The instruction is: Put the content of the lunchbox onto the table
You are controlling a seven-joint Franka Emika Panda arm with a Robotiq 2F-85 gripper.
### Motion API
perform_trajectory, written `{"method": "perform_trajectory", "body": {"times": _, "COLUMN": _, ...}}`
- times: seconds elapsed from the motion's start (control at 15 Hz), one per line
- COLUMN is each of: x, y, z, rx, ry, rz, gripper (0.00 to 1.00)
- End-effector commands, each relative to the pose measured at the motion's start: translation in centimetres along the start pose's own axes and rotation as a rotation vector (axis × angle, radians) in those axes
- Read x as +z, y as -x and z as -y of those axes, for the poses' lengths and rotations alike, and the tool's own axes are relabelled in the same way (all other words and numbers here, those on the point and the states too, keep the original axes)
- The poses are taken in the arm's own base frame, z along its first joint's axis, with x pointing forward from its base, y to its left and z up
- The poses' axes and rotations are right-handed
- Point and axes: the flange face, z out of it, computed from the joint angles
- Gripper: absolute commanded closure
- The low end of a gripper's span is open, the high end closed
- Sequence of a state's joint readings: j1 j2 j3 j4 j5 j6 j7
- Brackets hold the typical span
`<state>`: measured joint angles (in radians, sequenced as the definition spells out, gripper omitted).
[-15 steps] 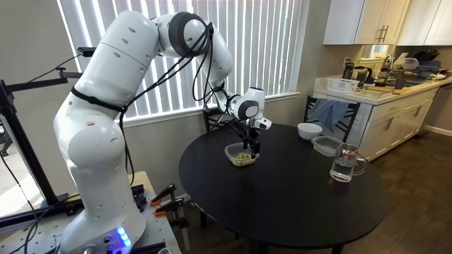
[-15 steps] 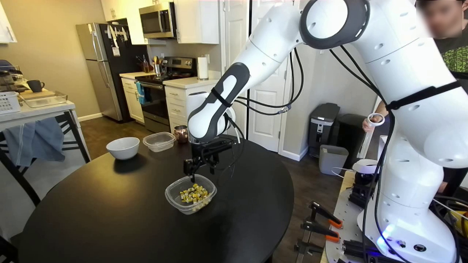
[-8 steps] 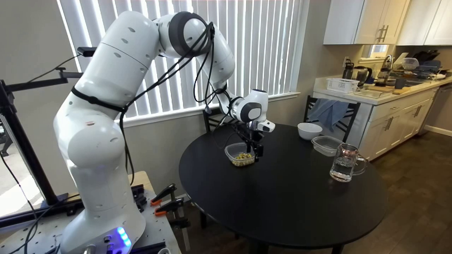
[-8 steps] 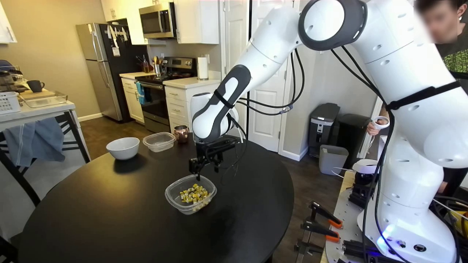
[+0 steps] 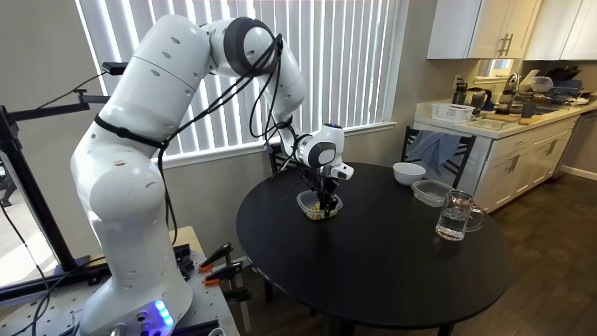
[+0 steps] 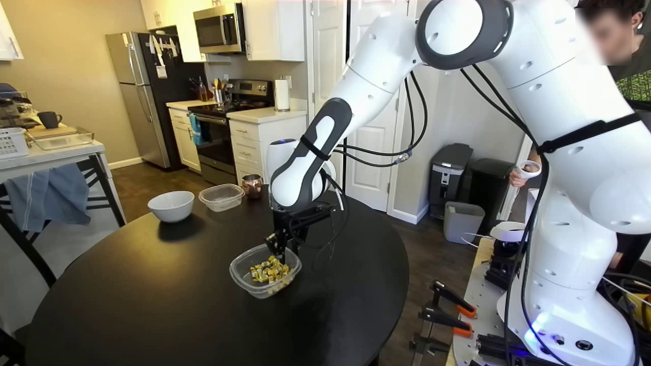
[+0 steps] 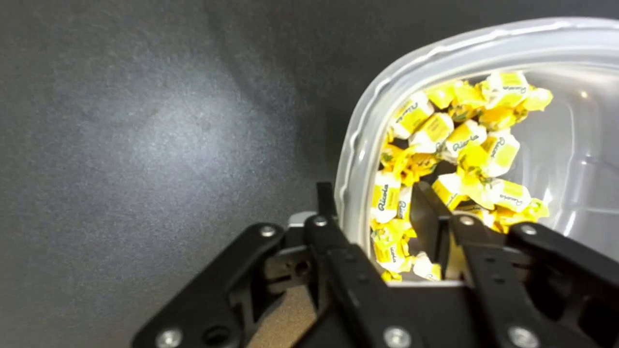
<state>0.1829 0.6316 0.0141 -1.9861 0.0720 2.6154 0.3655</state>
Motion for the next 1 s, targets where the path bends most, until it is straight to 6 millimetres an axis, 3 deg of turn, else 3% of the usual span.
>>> {"method": "perform_trajectory", "body": {"times": 0.0, "x": 0.0, "y": 0.5, "z": -1.4, "rx": 0.0, "ry": -0.011, "rz": -0.029, "gripper": 0.85}}
{"method": "perform_trajectory", "body": {"times": 0.13, "x": -0.1, "y": 0.4, "z": -2.6, "rx": 0.014, "ry": -0.002, "rz": -0.035, "gripper": 0.98}}
{"method": "perform_trajectory", "body": {"times": 0.6, "x": -5.8, "y": -1.8, "z": -6.7, "rx": -0.085, "ry": 0.166, "rz": -0.124, "gripper": 1.0}}
{"method": "perform_trajectory", "body": {"times": 0.8, "x": -7.3, "y": -2.5, "z": -6.7, "rx": -0.196, "ry": 0.315, "rz": -0.121, "gripper": 0.99}}
{"method": "perform_trajectory", "body": {"times": 0.93, "x": -7.4, "y": -2.4, "z": -5.6, "rx": -0.279, "ry": 0.41, "rz": -0.115, "gripper": 0.99}}
